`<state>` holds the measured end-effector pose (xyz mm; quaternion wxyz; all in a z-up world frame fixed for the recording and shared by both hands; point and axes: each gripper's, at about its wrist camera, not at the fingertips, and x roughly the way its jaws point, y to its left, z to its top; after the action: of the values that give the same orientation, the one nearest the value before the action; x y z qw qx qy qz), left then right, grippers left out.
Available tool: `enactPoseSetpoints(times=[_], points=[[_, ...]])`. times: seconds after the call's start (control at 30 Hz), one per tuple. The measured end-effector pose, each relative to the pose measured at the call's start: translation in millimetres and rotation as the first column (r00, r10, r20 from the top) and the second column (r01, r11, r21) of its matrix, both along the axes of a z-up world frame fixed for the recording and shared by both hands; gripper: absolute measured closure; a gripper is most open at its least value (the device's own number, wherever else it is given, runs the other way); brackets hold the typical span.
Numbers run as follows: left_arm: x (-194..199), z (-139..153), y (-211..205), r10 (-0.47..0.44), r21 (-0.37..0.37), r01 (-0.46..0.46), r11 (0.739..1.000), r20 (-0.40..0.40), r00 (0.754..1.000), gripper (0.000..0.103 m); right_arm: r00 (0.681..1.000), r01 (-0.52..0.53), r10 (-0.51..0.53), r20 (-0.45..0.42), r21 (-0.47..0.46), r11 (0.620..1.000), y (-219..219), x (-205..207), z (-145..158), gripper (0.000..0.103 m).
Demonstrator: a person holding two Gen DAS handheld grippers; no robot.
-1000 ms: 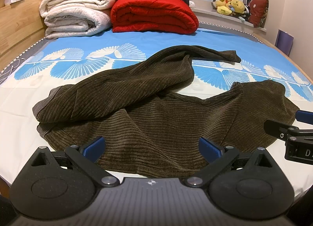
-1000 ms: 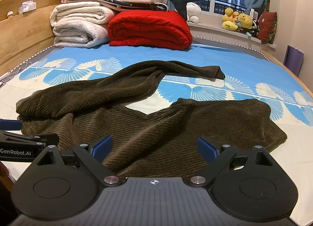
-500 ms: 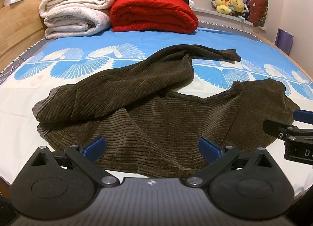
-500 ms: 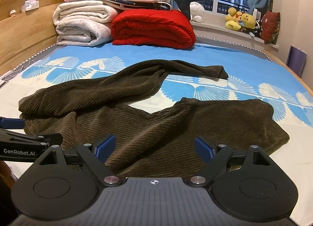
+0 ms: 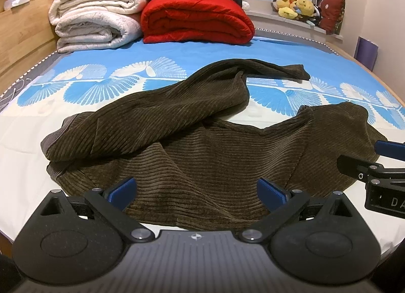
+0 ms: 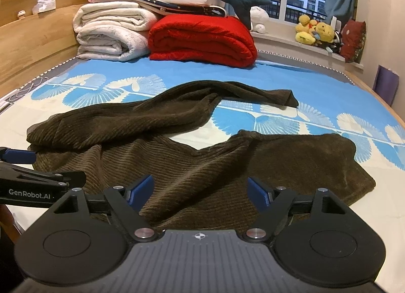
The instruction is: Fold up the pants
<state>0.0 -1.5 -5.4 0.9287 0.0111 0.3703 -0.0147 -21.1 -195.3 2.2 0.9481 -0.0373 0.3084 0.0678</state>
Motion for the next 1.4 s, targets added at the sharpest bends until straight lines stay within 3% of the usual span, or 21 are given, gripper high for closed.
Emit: enactPoseSetpoints(times=[0.2, 0.37, 0.47, 0.6, 0.63, 0.73, 0.83, 0.9, 1.0, 1.07, 1.17, 1.27, 1.33, 1.4], points=[[-1.3, 1.1, -2.0, -0.014, 0.004, 0.014, 1.0, 0.016, 1.0, 0.007, 1.0, 0.005, -0.005, -0.002, 0.007, 1.0, -1.5, 1.3, 0.3, 0.023], [-4.0, 5.2, -5.6, -0.044, 0.03, 0.042, 0.999, 0.057, 0.997, 0.021, 1.0, 0.016, -0.016, -0.003, 0.005, 1.0, -2.4, 1.1, 0.8, 0.033], [-3.5, 13.8, -1.0, -0.06, 0.009, 0.06, 0.998, 0.09, 0.994, 0.039, 1.0, 0.024, -0.024, 0.009, 0.012, 1.0, -6.3, 1.4, 3.5, 0.038], [9.8, 29.8, 14.1, -0.125, -0.049, 0.13, 0.99, 0.084, 0.989, 0.076, 0.997, 0.06, -0.063, 0.052, 0.046, 0.997, -24.3, 4.2, 12.7, 0.043], [13.6, 35.9, 19.4, -0.141, -0.042, 0.146, 0.988, 0.096, 0.985, 0.079, 0.995, 0.078, -0.081, 0.065, 0.055, 0.995, -31.5, 6.1, 15.7, 0.043], [30.1, 53.3, 36.7, -0.197, 0.018, 0.197, 0.98, 0.139, 0.97, 0.081, 0.983, 0.142, -0.151, 0.103, 0.088, 0.986, -59.6, 13.8, 26.3, 0.043], [54.6, 61.8, 67.8, -0.198, 0.042, 0.194, 0.98, 0.133, 0.971, 0.081, 0.971, 0.183, -0.195, 0.136, 0.094, 0.979, -90.5, 25.2, 34.7, 0.043], [72.0, 58.0, 93.7, -0.154, 0.021, 0.152, 0.988, 0.112, 0.982, 0.081, 0.965, 0.207, -0.217, 0.146, 0.08, 0.975, -111.5, 37.9, 37.5, 0.043], [88.0, 30.6, 129.6, -0.057, -0.075, 0.061, 0.995, 0.049, 0.997, 0.081, 0.953, 0.264, -0.27, 0.138, 0.065, 0.962, -144.3, 57.0, 31.0, 0.043], [105.9, 9.4, 149.4, 0.012, -0.162, -0.027, 0.986, -0.09, 0.996, 0.082, 0.938, 0.335, -0.34, 0.068, 0.077, 0.939, -168.5, 71.8, 14.7, 0.043], [122.2, -3.8, 167.5, 0.017, -0.248, -0.058, 0.967, -0.161, 0.987, 0.082, 0.88, 0.475, -0.459, -0.125, 0.172, 0.863, -205.1, 91.9, -14.8, 0.043], [138.1, -21.9, 184.0, 0.054, -0.304, -0.139, 0.942, -0.271, 0.961, 0.078, 0.826, 0.552, -0.492, -0.274, 0.221, 0.804, -229.0, 111.8, -42.2, 0.043], [145.7, -34.0, 198.3, 0.099, -0.318, -0.209, 0.925, -0.328, 0.939, 0.061, 0.791, 0.588, -0.499, -0.355, 0.214, 0.78, -235.2, 125.4, -61.6, 0.043], [151.3, -47.8, 213.2, 0.183, -0.273, -0.299, 0.914, -0.381, 0.906, 0.045, 0.757, 0.619, -0.51, -0.409, 0.199, 0.76, -239.1, 138.1, -76.2, 0.042]])
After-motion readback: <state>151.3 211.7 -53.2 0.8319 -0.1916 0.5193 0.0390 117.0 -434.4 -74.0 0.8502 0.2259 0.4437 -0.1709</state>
